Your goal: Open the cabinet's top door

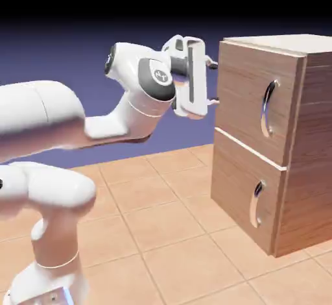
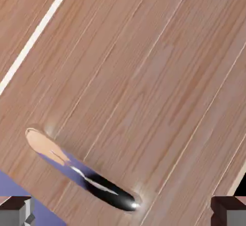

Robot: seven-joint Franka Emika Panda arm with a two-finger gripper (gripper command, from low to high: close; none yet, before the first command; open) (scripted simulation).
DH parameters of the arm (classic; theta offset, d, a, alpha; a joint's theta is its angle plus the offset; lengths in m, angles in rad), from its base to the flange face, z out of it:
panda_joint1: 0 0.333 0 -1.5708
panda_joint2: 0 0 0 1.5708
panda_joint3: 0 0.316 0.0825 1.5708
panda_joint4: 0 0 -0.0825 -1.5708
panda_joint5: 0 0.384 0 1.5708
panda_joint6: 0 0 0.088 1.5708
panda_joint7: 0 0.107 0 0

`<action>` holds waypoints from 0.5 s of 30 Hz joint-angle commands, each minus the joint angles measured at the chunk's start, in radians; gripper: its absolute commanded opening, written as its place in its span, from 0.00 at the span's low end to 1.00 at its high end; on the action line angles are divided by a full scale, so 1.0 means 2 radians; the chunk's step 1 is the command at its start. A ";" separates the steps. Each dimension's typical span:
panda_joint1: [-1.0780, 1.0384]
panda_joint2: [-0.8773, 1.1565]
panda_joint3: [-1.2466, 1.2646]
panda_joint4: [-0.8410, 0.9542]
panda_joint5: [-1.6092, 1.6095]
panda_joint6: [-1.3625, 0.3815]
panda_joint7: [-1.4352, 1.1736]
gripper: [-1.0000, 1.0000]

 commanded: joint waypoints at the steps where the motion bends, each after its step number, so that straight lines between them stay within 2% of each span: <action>1: 0.010 -0.007 -0.010 0.003 -0.022 -0.004 -0.014 1.00; 15: 0.155 -0.112 -0.153 0.039 -0.326 -0.063 -0.211 1.00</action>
